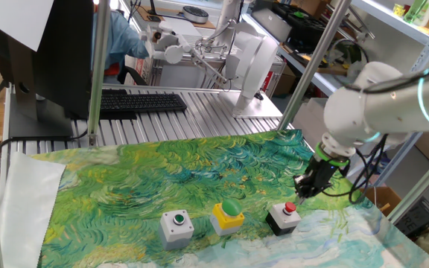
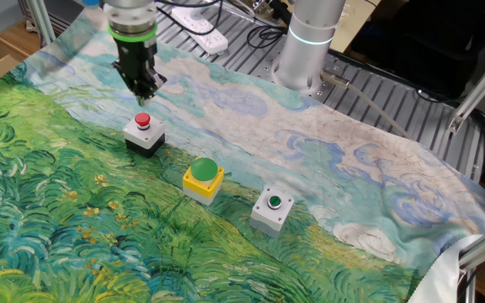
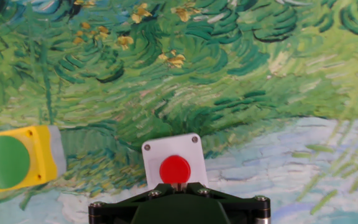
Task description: Press three buttons from left to right in sequence
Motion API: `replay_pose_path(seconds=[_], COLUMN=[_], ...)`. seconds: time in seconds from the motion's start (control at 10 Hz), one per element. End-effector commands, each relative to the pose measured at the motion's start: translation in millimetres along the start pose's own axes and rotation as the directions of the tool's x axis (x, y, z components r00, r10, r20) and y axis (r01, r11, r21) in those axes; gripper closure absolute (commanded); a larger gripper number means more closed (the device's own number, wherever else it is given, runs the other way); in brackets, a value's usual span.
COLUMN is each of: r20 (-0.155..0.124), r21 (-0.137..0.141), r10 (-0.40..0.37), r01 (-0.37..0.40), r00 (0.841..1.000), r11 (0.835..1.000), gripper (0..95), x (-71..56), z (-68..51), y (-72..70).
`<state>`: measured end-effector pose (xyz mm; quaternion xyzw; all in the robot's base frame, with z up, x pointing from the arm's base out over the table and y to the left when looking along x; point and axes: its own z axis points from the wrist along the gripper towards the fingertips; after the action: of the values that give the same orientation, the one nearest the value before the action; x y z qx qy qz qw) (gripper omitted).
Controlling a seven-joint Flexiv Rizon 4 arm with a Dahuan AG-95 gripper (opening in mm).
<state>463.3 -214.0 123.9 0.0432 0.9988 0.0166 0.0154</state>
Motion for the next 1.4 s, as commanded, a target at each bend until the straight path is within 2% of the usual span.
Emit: replay_pose_path(seconds=[0.1, 0.5, 0.7, 0.8, 1.2, 1.4], r20=[0.008, 0.017, 0.046, 0.066, 0.036, 0.012], r21=[0.013, 0.014, 0.015, 0.030, 0.037, 0.049], r10=[0.005, 0.017, 0.022, 0.020, 0.012, 0.006], r01=[-0.005, -0.017, -0.023, -0.022, -0.013, -0.006], r00=[1.000, 1.000, 0.999, 0.998, 0.999, 1.000], r11=[1.000, 1.000, 1.000, 0.999, 0.999, 0.999], gripper=[95.0, 95.0, 95.0, 95.0, 95.0, 95.0], x=[0.2, -2.4, -1.0, 3.3, 8.7, 5.1], z=[7.3, 38.3, 75.0, 81.5, 64.3, 29.7], y=[1.8, 2.7, -2.0, -5.4, -5.5, -0.2])
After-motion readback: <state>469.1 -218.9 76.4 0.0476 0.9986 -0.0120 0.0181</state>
